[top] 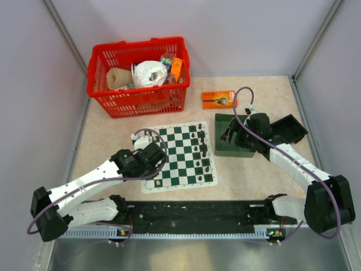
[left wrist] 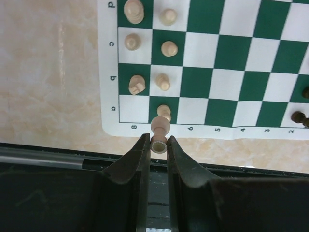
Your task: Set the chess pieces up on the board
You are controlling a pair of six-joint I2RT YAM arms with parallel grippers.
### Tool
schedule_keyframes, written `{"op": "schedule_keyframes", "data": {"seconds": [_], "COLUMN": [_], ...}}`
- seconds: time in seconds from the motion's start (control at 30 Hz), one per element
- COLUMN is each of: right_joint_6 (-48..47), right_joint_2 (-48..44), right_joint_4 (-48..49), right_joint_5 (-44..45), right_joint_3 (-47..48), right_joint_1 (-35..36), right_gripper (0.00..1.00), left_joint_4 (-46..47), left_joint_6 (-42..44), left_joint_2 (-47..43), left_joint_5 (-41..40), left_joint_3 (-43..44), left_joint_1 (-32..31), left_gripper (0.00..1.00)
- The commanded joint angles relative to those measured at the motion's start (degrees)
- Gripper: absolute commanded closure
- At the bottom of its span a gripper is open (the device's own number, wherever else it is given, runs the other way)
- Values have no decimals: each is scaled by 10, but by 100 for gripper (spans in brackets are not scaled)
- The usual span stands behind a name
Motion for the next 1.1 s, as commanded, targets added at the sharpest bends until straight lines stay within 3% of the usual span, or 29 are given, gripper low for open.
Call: {"op": "schedule_keyframes", "data": {"seconds": [0.0,0.7,1.07], "right_joint_6": [-3,-3,-4], "right_joint_2": [-13,-15,-19], "right_joint_4": [21,19,15], "right_joint_5": [-2,-5,-3], "right_joint_3": [-3,0,0], "right_joint_1": [2,2,2], "right_gripper": [20,20,20], "left_joint_4": [-24,74,70], "left_joint_6": [-59,-54,-57], "left_joint_2": [-13,55,71], "left_joint_5": [-20,-13,-7], "left_joint_3": [-26,-94,-102], "left_joint_1": [-3,-4,-4], "left_gripper": [89,88,89]}}
